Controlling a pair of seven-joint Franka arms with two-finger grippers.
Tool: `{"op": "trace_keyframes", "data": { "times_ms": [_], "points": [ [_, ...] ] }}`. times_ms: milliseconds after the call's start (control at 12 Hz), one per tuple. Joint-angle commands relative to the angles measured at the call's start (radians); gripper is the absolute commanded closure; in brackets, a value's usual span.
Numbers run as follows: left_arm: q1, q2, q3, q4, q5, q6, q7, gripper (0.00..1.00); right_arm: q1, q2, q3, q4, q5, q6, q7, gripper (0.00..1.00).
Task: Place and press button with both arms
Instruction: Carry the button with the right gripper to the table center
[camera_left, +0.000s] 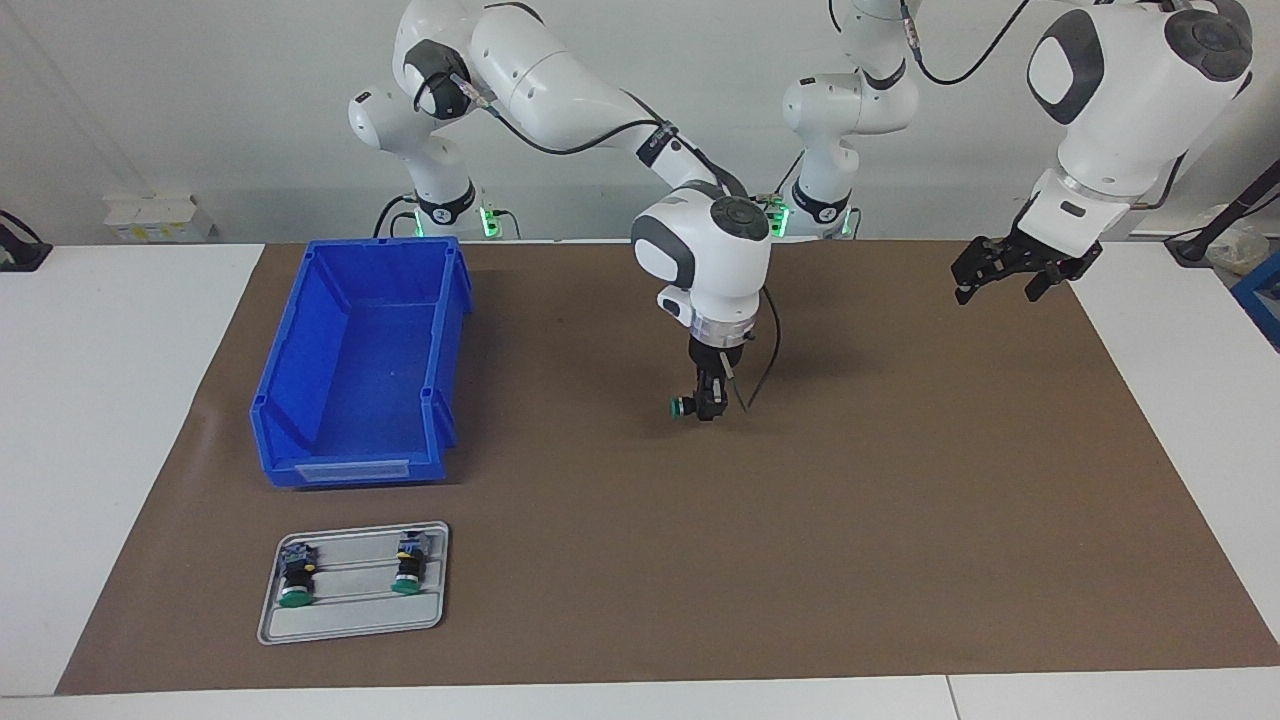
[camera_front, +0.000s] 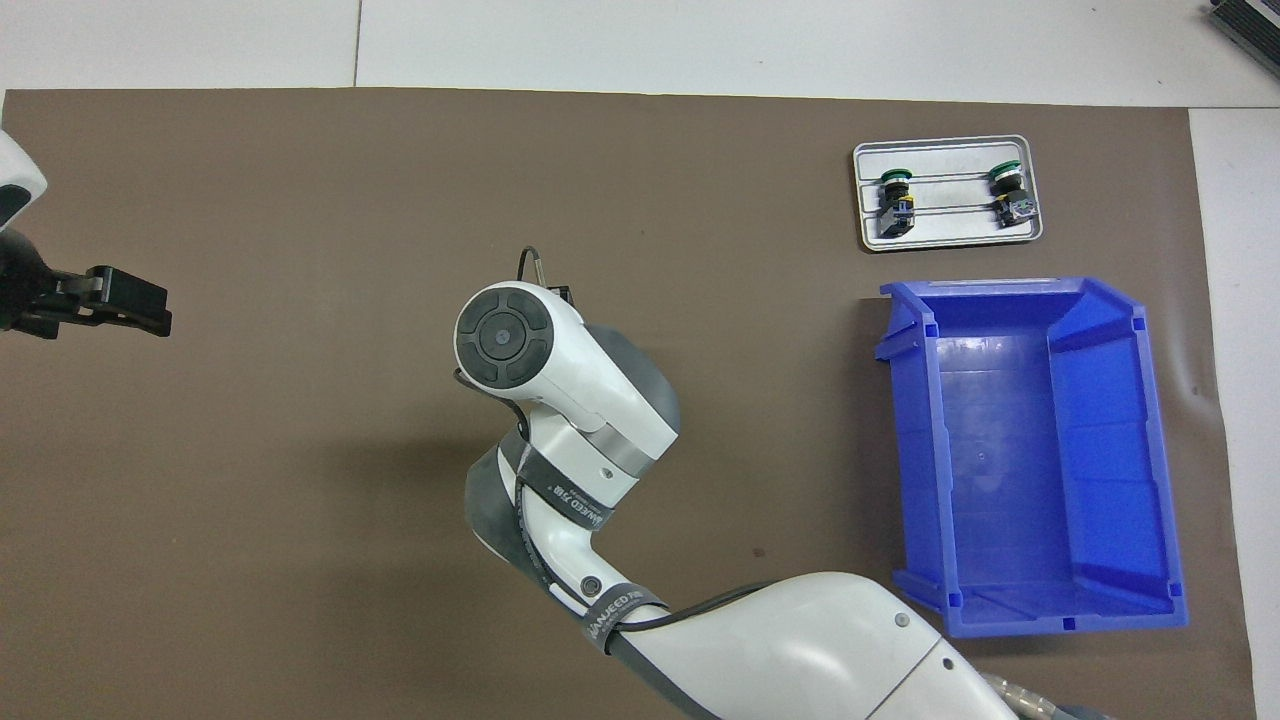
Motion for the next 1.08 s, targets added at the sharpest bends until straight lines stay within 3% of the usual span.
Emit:
{"op": "trace_keyframes", "data": {
  "times_ms": [0, 499, 582, 665, 748, 832, 998],
  "points": [
    [0.003, -0.022, -0.004, -0.029, 0.017, 0.017, -0.003, 0.00, 0.007, -0.012, 0.007, -0.073, 0.020, 0.072, 0.023, 1.00],
    [-0.004, -0.022, -0.005, -0.029, 0.017, 0.039, 0.000, 0.00, 0.024, -0.033, 0.007, -0.159, 0.026, 0.114, 0.029, 1.00],
    [-0.003, -0.022, -0.007, -0.033, 0.015, 0.065, 0.012, 0.00, 0.024, -0.033, 0.008, -0.159, 0.028, 0.123, 0.034, 0.64],
    [-0.003, -0.022, -0.007, -0.043, 0.015, 0.085, 0.044, 0.00, 0.022, -0.032, 0.008, -0.158, 0.041, 0.129, 0.046, 0.41],
    [-0.004, -0.023, -0.009, -0.046, 0.015, 0.086, 0.105, 0.00, 0.024, -0.033, 0.008, -0.156, 0.058, 0.126, 0.049, 0.27],
    [-0.004, -0.029, -0.009, -0.062, 0.009, 0.101, 0.186, 0.00, 0.024, -0.033, 0.008, -0.155, 0.058, 0.118, 0.045, 0.07],
    [-0.007, -0.037, -0.009, -0.081, 0.007, 0.136, 0.344, 0.00, 0.019, -0.033, 0.008, -0.152, 0.058, 0.132, 0.037, 0.04]
  ]
}}
